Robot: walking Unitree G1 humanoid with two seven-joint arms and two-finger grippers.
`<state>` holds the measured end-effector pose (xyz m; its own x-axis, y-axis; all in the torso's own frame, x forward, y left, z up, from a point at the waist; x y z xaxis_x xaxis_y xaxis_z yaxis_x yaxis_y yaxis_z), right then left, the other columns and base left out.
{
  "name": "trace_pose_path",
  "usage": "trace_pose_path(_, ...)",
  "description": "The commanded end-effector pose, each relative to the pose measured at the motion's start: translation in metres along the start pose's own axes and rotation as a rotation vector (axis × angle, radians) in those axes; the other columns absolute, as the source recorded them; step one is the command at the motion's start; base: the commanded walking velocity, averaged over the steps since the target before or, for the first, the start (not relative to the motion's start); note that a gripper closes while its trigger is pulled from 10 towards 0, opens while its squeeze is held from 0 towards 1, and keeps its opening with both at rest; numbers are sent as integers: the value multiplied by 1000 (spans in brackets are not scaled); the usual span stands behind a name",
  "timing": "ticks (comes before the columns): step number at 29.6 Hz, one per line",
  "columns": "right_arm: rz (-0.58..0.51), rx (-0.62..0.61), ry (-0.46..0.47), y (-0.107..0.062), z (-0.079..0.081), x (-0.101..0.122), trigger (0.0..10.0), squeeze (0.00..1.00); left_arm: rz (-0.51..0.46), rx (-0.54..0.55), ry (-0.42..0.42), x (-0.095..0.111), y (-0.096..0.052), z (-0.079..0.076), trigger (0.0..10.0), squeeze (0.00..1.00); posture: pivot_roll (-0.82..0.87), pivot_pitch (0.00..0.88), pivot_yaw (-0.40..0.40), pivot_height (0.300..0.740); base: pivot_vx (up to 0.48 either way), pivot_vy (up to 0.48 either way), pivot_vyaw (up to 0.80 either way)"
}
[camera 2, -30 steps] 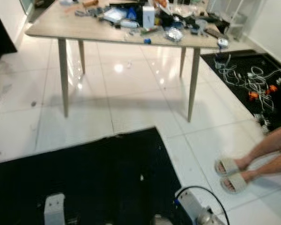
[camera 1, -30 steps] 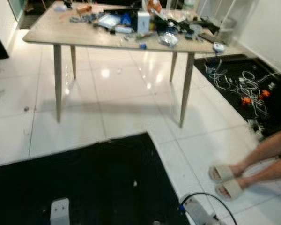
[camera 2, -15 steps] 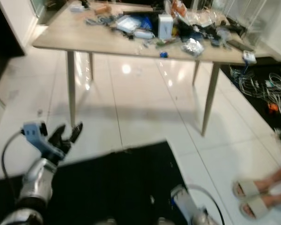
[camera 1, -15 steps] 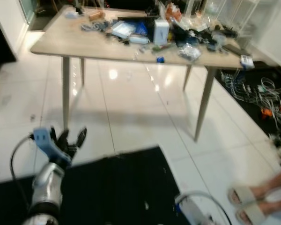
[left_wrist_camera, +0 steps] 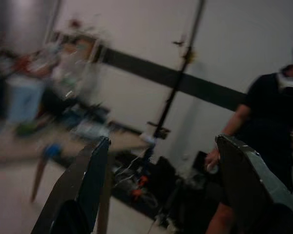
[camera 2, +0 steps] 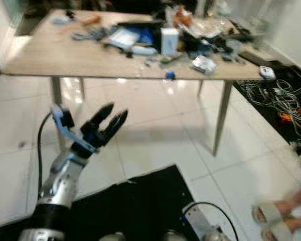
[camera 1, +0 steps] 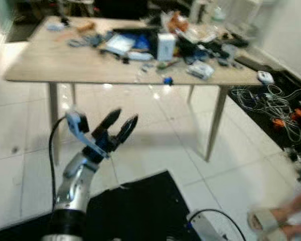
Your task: Picking trash to rubbish bin
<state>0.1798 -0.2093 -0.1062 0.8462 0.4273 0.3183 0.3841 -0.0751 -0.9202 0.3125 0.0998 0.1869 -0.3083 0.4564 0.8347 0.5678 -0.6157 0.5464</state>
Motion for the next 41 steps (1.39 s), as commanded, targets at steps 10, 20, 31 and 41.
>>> trace_pose_path(10,9,11,12,0,2,-8,10000,0,117,9,41,-19,18,-21,10000,0,45,99,23,740,480,0,-141)
trace_pose_path(20,25,4,18,-1,-3,-16,10000,0,169,19,126,-22,20,-19,10000,0,41,101,24,740,480,0,0)
trace_pose_path(31,24,0,19,-1,-4,-16,10000,0,273,-22,324,-29,30,-25,10000,0,28,95,24,740,175,0,-577)
trace_pose_path(41,27,0,2,-1,-4,-14,10000,0,416,-101,513,-47,34,-35,10000,0,24,89,25,740,402,0,0)
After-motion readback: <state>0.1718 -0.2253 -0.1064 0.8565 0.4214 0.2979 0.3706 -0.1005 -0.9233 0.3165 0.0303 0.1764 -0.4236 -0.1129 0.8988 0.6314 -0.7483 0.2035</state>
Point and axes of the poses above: a point about 5 cm out from each wrist's last joint towards the gripper, its own y axis pointing out of the wrist towards the gripper, its own x axis along the axis of the wrist's last joint, z = x × y, the point moved 2 cm from there along y, pointing out of the wrist towards the gripper, and after that the axes turned 7 degrees about y, right-handed, at the moved point
